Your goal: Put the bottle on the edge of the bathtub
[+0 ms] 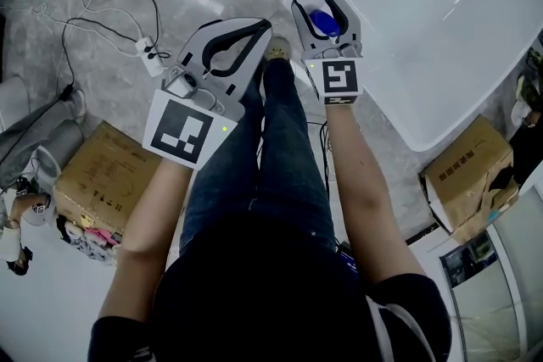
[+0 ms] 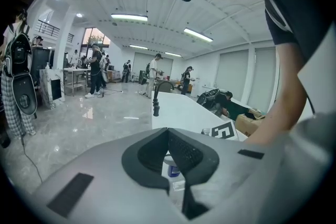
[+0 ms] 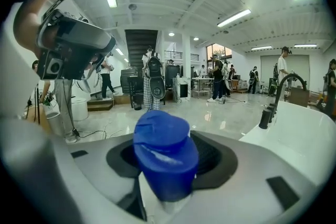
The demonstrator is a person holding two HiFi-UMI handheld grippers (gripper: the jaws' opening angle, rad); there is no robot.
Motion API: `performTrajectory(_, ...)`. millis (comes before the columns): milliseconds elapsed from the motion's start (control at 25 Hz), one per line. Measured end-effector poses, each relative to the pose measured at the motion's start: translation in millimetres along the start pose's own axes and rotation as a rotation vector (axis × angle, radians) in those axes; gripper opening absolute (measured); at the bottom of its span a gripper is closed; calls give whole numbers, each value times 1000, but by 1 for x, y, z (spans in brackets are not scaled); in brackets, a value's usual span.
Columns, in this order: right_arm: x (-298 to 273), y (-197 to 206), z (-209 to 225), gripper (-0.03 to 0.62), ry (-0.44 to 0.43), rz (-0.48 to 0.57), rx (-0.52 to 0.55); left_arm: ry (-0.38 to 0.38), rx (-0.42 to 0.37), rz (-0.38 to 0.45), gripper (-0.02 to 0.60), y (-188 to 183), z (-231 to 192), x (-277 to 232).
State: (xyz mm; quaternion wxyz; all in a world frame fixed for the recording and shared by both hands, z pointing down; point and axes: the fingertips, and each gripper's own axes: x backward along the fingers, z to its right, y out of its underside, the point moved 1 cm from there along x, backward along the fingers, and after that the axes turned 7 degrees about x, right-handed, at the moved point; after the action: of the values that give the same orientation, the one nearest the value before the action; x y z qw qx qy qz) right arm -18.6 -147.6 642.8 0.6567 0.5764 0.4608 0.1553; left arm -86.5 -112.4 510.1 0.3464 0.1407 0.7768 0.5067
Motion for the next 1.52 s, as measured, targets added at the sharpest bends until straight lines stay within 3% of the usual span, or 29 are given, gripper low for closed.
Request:
performTrajectory(280, 22, -18, 4, 239, 10, 12, 34, 11, -9, 16, 23, -14, 11, 2)
performTrajectory(400, 39, -41, 4, 244, 10, 44, 54, 14, -5, 29, 23, -24, 16, 5)
performTrajectory(560, 68, -83, 2, 244, -1, 132, 156, 28, -6, 61, 23, -46, 23, 10)
performTrajectory(640, 85, -103, 10, 219, 36, 160, 108, 38, -11, 72, 23, -57, 27, 11)
performTrajectory(720, 104, -119, 21, 77, 75, 170, 31, 40, -9, 91, 23, -71, 31, 14)
performTrajectory(800, 126, -133, 31, 46, 95, 158, -40, 34, -1, 114, 23, -86, 36, 21)
performTrajectory(880, 147, -154, 39, 37, 119, 181, -73, 24, 9, 154, 23, -106, 41, 31)
performTrajectory(1120, 207, -224, 56, 28, 264, 199, -21, -29, -17, 272, 23, -168, 51, 72)
performTrajectory(1520, 287, -348, 72, 28, 435, 365, 126, -149, -121, 475, 23, -269, 73, 142)
